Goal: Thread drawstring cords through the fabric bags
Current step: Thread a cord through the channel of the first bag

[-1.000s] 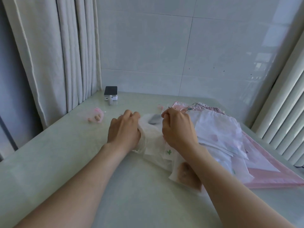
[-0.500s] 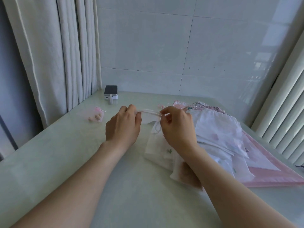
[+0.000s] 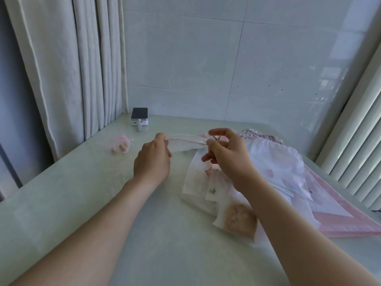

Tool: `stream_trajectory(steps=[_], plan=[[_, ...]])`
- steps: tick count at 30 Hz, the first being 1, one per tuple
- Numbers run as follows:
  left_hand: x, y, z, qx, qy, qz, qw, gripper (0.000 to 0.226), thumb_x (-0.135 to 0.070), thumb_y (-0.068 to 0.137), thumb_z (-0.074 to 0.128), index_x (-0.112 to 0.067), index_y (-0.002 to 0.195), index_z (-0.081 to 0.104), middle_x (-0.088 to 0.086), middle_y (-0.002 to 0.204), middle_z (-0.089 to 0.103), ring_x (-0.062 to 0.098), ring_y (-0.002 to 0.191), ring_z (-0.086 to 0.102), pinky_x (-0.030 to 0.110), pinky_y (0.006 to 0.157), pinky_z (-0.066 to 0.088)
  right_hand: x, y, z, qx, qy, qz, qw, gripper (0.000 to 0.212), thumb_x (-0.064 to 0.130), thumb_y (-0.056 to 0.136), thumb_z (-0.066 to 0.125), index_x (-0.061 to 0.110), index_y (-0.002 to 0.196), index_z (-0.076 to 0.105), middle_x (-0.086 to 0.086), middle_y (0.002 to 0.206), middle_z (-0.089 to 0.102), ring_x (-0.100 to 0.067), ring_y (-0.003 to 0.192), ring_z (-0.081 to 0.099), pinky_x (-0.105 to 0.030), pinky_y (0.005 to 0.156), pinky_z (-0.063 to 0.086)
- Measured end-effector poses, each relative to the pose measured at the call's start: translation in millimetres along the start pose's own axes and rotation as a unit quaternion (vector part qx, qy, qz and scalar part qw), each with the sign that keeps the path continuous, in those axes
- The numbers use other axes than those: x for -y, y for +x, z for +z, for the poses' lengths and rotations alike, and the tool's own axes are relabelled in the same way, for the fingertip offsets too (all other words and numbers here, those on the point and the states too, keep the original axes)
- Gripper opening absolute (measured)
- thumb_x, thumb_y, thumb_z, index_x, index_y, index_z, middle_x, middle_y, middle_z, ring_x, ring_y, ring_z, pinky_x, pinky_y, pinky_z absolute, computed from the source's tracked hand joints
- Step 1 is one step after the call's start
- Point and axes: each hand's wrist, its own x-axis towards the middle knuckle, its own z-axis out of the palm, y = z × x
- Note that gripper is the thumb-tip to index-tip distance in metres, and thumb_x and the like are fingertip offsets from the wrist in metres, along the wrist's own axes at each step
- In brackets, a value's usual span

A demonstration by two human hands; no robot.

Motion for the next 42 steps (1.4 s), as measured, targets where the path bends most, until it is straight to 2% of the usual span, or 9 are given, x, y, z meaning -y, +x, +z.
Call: stream_trajectory(steps=[3,6,13,20,23,25,31,36,42], plan=[[-1.2,0.5,-2.3,0.002,-0.063,-0.049,0.997,0.051,0.0,0.098,0.036,-0.014,0.147,0.044,-0.002,0.11,0.069,0.027,0.106,0.059,0.044,0.091,0.051,-1.9,8.1,-3.5,-0.049,0.034,0.016,0.998,0.018,0.014,0.107,0.046,0.013,0.113,0.063,-0.003,0.066,0.046,-0.016,0.045,0.044,-0.026,0.047,0.039],[2.7,5.2,1.2,-0.031,-0.164,-0.094,0.982,0.03,-0.01,0.106,0.033,-0.017,0.131,0.049,-0.005,0.095,0.071,0.03,0.093,0.067,0.041,0.08,0.053,-0.7,11.3,-5.6,-0.041,0.079,0.036,0.995,0.02,0.013,0.109,0.042,0.012,0.114,0.061,0.004,0.057,0.04,-0.016,0.044,0.035,-0.024,0.045,0.031],[1.9,11.6,-1.5,-0.067,-0.352,-0.245,0.901,0.032,-0.013,0.11,0.03,-0.009,0.114,0.062,0.005,0.086,0.072,0.02,0.054,0.056,0.034,0.062,0.052,1.4,9.8,-3.6,-0.122,0.166,0.056,0.977,0.018,0.024,0.103,0.063,0.008,0.11,0.066,0.001,0.059,0.059,-0.016,0.052,0.059,-0.028,0.054,0.048],[6.5,22.3,-12.1,-0.134,-0.596,-0.377,0.696,0.022,0.003,0.1,0.039,-0.003,0.103,0.06,0.014,0.089,0.063,0.021,0.057,0.06,0.029,0.048,0.058,6.2,8.6,-1.4,-0.199,0.365,0.083,0.906,0.017,0.01,0.105,0.058,0.008,0.122,0.058,0.0,0.05,0.056,-0.022,0.077,0.078,-0.04,0.086,0.063],[-0.7,18.1,-18.9,-0.066,-0.729,-0.353,0.583,0.02,0.001,0.103,0.038,-0.007,0.103,0.056,0.012,0.084,0.071,0.015,0.047,0.059,0.026,0.048,0.056,9.8,5.7,2.1,-0.157,0.401,0.102,0.897,0.016,0.011,0.107,0.053,0.014,0.123,0.054,-0.001,0.058,0.051,-0.033,0.086,0.079,-0.039,0.077,0.064],[-3.1,16.0,-20.8,0.006,-0.712,-0.33,0.62,0.021,-0.007,0.102,0.038,-0.015,0.092,0.056,-0.001,0.062,0.057,0.011,0.038,0.039,0.02,0.044,0.043,9.2,4.9,3.2,-0.149,0.335,0.102,0.925,0.013,0.013,0.106,0.055,0.017,0.118,0.058,-0.002,0.065,0.052,-0.024,0.073,0.077,-0.031,0.061,0.059],[-5.1,9.8,-11.7,0.017,-0.251,-0.14,0.958,0.027,-0.024,0.097,0.044,-0.014,0.085,0.066,-0.004,0.077,0.062,0.021,0.073,0.054,0.032,0.065,0.042,0.8,5.2,6.3,-0.095,-0.066,-0.059,0.991,0.017,0.01,0.099,0.054,0.021,0.104,0.066,0.003,0.059,0.052,-0.013,0.054,0.048,-0.025,0.054,0.043],[4.6,8.2,-3.2,-0.025,-0.069,-0.012,0.997,0.031,-0.03,0.107,0.033,-0.018,0.095,0.059,0.003,0.104,0.063,0.028,0.095,0.057,0.039,0.078,0.044,-3.8,2.3,6.8,-0.026,-0.418,-0.176,0.891,0.028,0.004,0.098,0.046,0.019,0.116,0.061,-0.003,0.102,0.058,-0.026,0.091,0.057,-0.042,0.075,0.051],[7.0,2.0,-8.0,0.019,0.095,0.029,0.995,0.024,-0.027,0.11,0.031,-0.012,0.106,0.048,0.011,0.109,0.039,0.034,0.081,0.054,0.04,0.069,0.041,-17.1,12.7,-7.6,0.01,-0.484,-0.163,0.86,0.023,0.029,0.105,0.056,0.015,0.103,0.074,-0.006,0.109,0.049,-0.029,0.103,0.054,-0.042,0.088,0.049]])
